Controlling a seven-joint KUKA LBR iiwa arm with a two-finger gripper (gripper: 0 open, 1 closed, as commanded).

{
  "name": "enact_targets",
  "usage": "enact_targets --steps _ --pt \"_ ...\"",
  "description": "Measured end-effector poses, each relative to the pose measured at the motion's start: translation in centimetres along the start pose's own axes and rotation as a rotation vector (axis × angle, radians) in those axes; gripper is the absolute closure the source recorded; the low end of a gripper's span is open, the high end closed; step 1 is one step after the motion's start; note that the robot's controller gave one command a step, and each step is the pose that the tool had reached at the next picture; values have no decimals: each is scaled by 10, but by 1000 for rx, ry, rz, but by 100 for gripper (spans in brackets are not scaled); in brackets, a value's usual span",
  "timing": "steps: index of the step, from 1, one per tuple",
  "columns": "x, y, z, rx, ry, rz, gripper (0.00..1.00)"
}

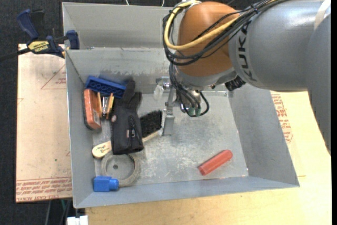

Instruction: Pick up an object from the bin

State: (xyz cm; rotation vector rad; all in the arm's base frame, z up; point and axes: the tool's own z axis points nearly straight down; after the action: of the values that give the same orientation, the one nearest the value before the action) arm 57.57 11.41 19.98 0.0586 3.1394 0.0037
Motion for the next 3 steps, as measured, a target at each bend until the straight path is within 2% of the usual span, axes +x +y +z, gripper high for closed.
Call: enact_targets --steps 1,2,3 --pt "-2 21 22 0 -5 169 0" --pt "-5 37 31 -1 -1 82 0" --pt "-14 59 70 -2 -5 16 0"
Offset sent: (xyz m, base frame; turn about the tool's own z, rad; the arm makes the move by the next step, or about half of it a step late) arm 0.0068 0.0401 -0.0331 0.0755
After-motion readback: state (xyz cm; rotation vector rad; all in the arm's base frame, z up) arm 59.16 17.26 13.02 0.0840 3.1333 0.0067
